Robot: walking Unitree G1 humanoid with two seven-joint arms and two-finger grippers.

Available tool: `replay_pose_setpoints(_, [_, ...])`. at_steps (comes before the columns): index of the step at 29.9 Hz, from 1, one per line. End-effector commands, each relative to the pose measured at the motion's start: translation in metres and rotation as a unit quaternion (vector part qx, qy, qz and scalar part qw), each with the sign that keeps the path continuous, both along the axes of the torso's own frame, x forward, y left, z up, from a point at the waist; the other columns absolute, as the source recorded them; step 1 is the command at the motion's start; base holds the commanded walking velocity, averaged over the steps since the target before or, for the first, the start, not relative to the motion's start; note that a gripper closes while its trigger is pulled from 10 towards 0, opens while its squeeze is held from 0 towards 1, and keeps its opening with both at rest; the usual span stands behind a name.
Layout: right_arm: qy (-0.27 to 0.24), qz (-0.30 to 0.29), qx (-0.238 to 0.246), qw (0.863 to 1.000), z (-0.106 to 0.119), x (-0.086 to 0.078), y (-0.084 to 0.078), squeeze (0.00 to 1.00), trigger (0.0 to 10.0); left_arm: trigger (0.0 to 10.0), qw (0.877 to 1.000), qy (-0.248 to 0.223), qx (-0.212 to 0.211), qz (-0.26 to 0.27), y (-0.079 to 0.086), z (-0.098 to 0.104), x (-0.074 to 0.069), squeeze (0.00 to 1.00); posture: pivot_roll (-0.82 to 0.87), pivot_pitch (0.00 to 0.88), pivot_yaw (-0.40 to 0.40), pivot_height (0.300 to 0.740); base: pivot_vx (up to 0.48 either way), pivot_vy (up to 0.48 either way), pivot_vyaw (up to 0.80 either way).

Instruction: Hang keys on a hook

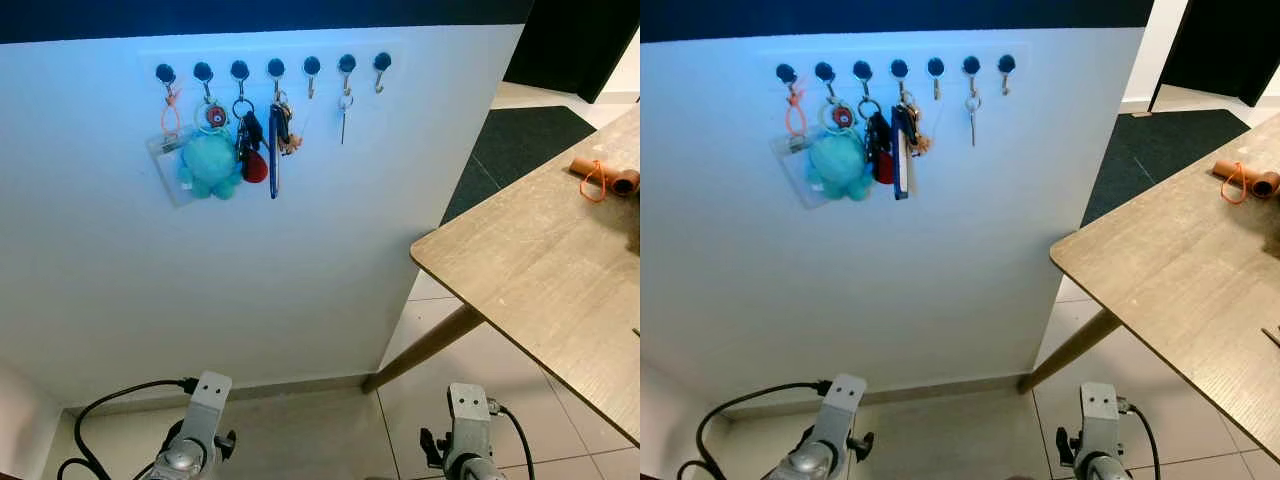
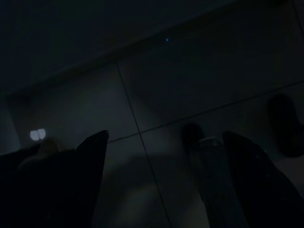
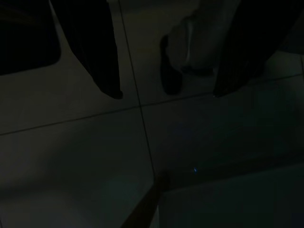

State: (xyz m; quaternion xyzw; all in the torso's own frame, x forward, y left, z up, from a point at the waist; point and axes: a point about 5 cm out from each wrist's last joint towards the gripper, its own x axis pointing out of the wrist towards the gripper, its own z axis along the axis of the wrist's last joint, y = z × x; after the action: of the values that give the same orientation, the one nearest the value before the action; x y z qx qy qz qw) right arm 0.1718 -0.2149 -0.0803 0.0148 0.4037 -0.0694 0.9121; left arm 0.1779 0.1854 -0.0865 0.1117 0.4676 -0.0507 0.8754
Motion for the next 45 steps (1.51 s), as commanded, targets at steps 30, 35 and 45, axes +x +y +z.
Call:
replay_pose_setpoints(30, [-0.052,-0.094,0.058,0.992,-0.002,-0.011,0.01,0.0,10.0,10.0,0.998,0.015,-0.005,0.054,0.006,-0.005,-0.012,0.0,0.03,0.0,0.006,0.74,0.0,0.0,0.0])
replay_pose_setpoints(35, [-0.042,-0.116,0.06,0.991,-0.006,-0.024,0.006,0.0,10.0,10.0,0.997,0.012,-0.009,0.071,0.008,-0.005,-0.012,0.0,0.03,0.0,0.01,0.74,0.0,0.0,0.0])
replay_pose_setpoints(45, [-0.048,-0.175,0.062,0.981,-0.008,-0.036,-0.004,0.0,10.0,10.0,0.995,0.0,-0.012,0.104,0.011,-0.002,-0.005,0.0,0.03,0.0,0.011,0.74,0.0,0.0,0.0])
